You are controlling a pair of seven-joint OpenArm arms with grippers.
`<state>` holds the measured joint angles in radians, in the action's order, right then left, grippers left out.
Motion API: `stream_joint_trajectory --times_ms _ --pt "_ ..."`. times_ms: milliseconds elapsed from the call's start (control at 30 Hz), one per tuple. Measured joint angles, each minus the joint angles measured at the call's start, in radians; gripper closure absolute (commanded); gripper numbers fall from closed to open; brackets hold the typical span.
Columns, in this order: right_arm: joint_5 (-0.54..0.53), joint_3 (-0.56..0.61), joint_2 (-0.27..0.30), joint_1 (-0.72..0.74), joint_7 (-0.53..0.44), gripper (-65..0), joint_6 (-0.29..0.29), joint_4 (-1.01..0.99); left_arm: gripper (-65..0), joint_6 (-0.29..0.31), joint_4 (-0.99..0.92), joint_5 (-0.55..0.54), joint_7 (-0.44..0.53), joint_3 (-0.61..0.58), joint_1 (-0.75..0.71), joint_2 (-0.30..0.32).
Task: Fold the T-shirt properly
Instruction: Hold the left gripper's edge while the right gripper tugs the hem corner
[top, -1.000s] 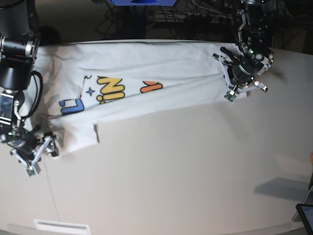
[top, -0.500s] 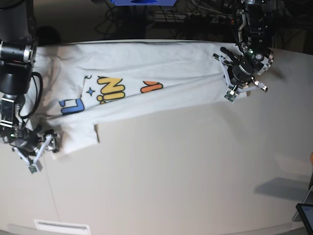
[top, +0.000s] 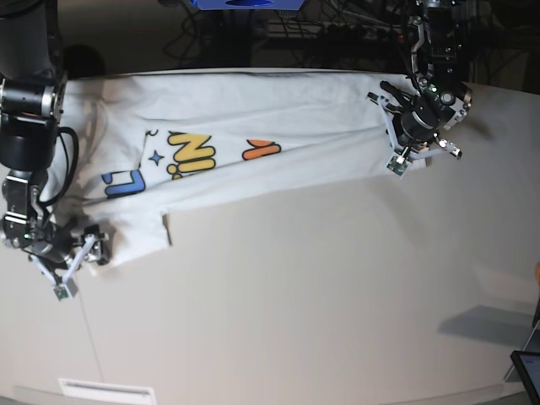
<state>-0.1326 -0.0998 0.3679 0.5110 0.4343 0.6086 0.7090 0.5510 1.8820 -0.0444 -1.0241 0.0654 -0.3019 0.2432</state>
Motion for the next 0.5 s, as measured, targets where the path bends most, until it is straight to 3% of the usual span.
stream_joint_trajectory --times_ms 300,400,500 --pt "0.001 0.000 0.002 0.023 -0.015 -42.1 0.003 -0.040 0.0 0.000 0.000 0.000 0.000 0.000 0.000 0.000" --pt "0.000 0.061 0.006 0.024 -0.028 -41.8 -0.001 -0.039 0.0 0.000 0.000 0.000 0.000 0.000 0.000 0.000" --pt "-0.004 0.107 0.003 0.032 -0.031 -35.5 0.000 -0.039 0.0 0.000 0.000 0.000 0.000 0.000 0.000 0.000"
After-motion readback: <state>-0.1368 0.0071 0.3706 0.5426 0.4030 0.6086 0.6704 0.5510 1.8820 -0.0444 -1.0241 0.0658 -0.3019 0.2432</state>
